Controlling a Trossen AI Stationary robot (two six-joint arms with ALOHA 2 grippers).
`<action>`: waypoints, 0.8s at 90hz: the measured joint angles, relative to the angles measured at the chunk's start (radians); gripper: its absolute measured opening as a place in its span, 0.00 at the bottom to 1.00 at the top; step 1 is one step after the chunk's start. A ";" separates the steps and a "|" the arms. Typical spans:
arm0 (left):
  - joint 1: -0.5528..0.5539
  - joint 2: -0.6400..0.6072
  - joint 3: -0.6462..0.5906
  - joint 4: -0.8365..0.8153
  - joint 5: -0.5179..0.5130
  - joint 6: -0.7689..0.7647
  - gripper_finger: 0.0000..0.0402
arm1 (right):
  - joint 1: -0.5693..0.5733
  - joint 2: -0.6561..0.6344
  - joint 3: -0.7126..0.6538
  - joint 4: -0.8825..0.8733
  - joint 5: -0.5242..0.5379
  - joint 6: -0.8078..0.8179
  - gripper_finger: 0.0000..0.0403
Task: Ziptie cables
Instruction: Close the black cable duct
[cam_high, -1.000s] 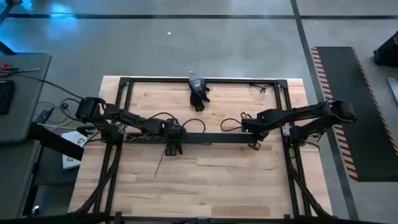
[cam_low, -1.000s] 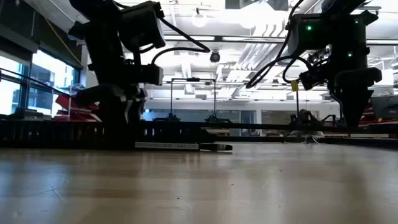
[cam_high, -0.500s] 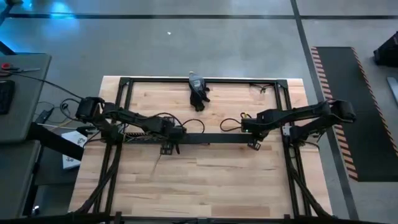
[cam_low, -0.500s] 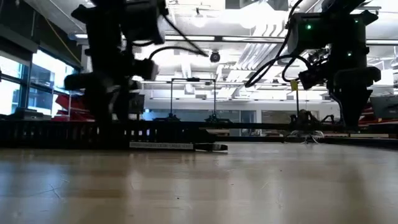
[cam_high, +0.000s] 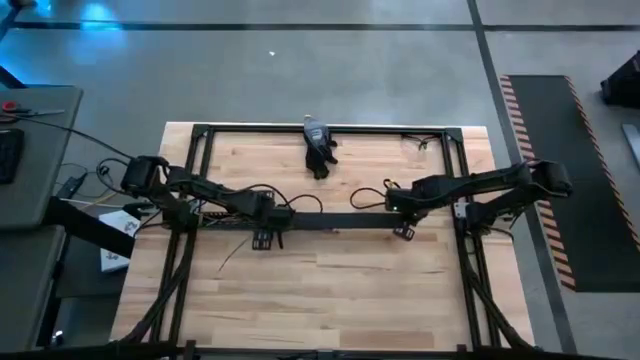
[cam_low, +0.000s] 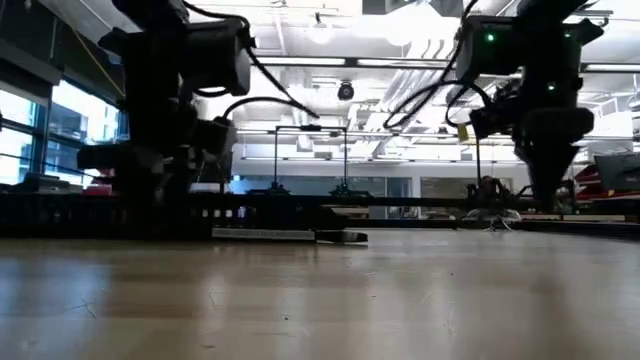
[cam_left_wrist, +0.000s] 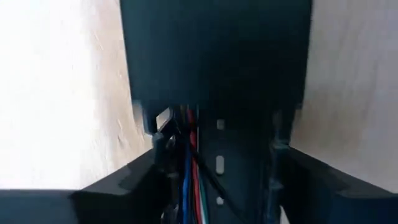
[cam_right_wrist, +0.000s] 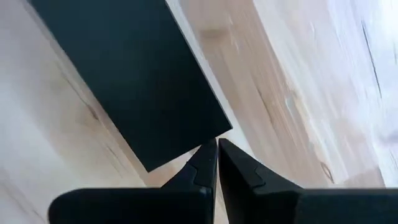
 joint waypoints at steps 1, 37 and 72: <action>0.000 0.000 0.000 0.001 -0.005 0.002 0.52 | 0.000 0.000 0.000 0.008 0.000 -0.001 0.00; 0.005 0.002 0.022 -0.012 -0.042 -0.005 0.66 | 0.000 0.000 0.000 -0.024 -0.014 0.005 0.00; 0.013 0.000 0.112 -0.200 -0.040 -0.023 0.77 | 0.000 0.000 0.000 -0.040 -0.012 -0.005 0.00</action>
